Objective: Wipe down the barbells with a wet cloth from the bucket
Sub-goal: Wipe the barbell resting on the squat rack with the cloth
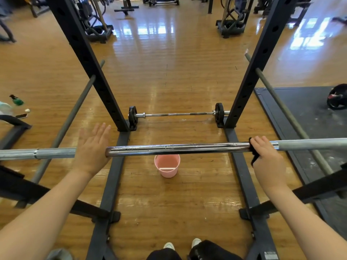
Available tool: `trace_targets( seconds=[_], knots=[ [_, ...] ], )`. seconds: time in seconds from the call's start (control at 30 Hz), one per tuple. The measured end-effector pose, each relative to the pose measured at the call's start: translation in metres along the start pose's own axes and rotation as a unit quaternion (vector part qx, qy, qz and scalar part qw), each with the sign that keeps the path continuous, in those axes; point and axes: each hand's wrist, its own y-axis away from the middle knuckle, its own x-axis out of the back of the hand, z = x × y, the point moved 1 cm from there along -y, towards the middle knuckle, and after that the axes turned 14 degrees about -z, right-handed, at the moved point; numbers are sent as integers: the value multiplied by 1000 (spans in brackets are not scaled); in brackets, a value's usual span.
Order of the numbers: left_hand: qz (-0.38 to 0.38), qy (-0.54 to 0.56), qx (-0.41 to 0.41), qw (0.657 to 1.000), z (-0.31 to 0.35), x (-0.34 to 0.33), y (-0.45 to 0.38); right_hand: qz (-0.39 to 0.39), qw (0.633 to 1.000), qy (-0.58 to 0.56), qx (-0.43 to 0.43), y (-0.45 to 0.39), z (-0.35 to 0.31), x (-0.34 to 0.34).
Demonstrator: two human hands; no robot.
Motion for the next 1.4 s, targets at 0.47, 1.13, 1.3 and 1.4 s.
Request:
trace_targets(
  seconds=[0.47,1.13,1.3,1.4],
  knots=[
    [-245,-43,-31,968,5,20,-19,-8,1000,-12,6,1,-2,1],
    [-64,-26,19,997,-12,-13,-5,20,991,18,128,4,-43,-27],
    [-201,-92,1,975,-10,4,-14,29,992,43,114,6,-22,-19],
    [-254,-76,-9,964,-13,7,-18,50,998,13,45,6,-14,-19]
  ],
)
